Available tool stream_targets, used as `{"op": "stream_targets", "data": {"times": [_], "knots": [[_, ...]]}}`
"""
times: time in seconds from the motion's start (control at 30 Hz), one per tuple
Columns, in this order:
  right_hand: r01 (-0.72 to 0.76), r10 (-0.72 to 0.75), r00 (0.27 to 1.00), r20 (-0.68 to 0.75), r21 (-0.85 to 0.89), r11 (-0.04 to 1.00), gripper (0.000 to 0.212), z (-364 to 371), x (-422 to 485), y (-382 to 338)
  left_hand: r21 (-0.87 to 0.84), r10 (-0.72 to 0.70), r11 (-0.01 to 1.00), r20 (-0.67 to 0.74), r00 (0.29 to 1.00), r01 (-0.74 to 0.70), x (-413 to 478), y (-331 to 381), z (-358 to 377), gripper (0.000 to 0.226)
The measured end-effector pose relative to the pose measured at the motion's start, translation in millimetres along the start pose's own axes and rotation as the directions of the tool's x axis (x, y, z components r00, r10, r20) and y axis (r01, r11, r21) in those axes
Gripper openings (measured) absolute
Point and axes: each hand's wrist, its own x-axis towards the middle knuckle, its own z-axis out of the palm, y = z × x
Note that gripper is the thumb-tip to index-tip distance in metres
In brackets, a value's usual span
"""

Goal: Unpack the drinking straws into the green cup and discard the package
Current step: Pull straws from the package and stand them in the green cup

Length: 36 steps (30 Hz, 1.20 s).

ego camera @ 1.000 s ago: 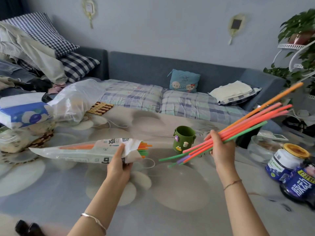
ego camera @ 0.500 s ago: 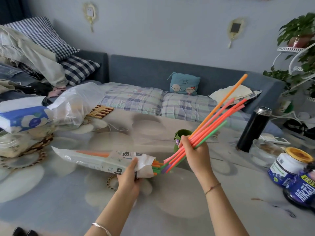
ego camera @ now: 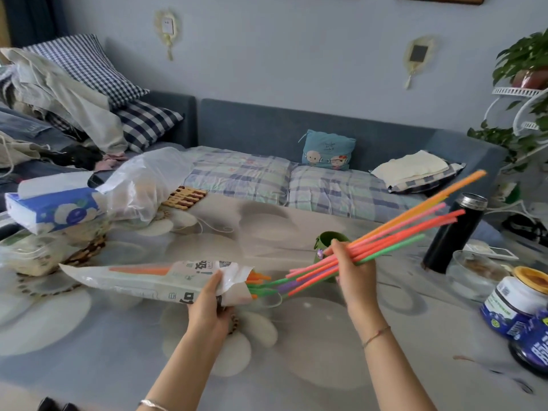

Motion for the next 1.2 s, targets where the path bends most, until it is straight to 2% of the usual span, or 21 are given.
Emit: {"op": "stream_targets", "data": {"times": [0.1,0.27,0.5,0.7,0.8,0.87,0.97,1.07,1.2], "knots": [[-0.035,0.042,0.997,-0.063,0.103,0.994,0.029,-17.1,6.2,-14.1,0.038,-0.01,0.999,0.025,1.0,0.01,2.4,-5.0,4.5,0.051],[-0.024,0.029,0.991,-0.133,0.044,0.999,0.035,-44.3,25.6,-24.1,0.054,-0.012,0.999,0.038,0.999,0.01,2.9,-18.7,17.6,0.055],[0.004,-0.007,0.995,-0.095,-0.027,1.0,0.042,-58.8,60.3,-64.1,0.033,-0.025,0.999,0.118,0.993,0.021,-0.1,-27.9,36.5,0.05],[0.064,-0.07,0.996,-0.057,-0.095,0.993,0.037,-56.8,94.9,-107.9,0.073,-0.073,0.995,0.173,0.982,0.061,-3.7,-24.8,51.9,0.045],[0.067,-0.072,0.989,-0.131,-0.047,0.997,0.035,-54.5,104.4,-118.3,0.066,-0.059,0.997,0.187,0.981,0.048,-3.5,-23.8,56.3,0.047],[0.052,-0.05,0.982,-0.185,0.001,0.999,0.035,-53.4,105.2,-113.9,0.07,-0.075,0.996,0.216,0.974,0.061,-9.3,-25.6,60.0,0.039],[0.007,-0.001,0.982,-0.187,0.032,0.999,0.035,-49.6,95.7,-98.3,0.109,-0.111,0.99,0.271,0.956,0.084,-24.0,-28.9,63.6,0.022],[-0.023,0.039,0.979,-0.199,0.082,0.996,0.034,-48.1,82.3,-89.9,0.147,-0.117,0.986,0.275,0.954,0.079,-35.4,-29.8,61.1,0.021],[-0.055,0.094,0.964,-0.249,0.16,0.986,0.033,-52.4,63.0,-85.1,0.094,-0.191,0.981,0.345,0.919,0.169,-56.4,-30.4,63.7,0.016]]}}
